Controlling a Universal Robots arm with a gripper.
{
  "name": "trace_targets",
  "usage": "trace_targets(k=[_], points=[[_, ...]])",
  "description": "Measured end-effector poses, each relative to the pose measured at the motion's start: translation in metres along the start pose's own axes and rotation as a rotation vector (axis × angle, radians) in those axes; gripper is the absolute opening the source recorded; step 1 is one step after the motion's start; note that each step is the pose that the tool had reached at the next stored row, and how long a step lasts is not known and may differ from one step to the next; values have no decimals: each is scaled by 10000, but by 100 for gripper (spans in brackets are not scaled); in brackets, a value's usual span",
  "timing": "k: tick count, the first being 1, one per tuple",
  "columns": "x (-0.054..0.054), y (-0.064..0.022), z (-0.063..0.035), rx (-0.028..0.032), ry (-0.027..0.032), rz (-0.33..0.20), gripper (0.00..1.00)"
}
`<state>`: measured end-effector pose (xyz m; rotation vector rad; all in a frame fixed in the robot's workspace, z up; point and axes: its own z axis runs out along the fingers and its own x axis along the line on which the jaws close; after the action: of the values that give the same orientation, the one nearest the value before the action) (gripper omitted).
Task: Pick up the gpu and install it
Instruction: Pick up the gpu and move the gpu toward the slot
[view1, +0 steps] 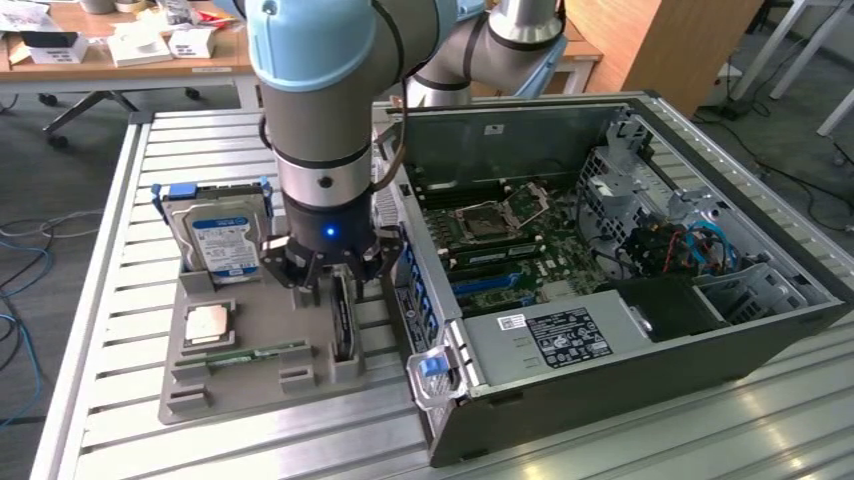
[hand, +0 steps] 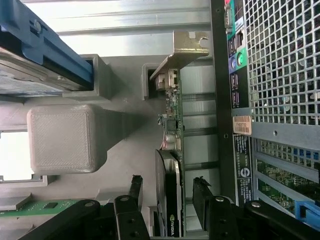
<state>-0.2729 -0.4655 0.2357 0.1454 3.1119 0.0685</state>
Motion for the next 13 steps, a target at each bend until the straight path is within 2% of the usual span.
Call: trace_targets(k=[13], points=[[2, -3, 65, 2, 2, 0, 53]])
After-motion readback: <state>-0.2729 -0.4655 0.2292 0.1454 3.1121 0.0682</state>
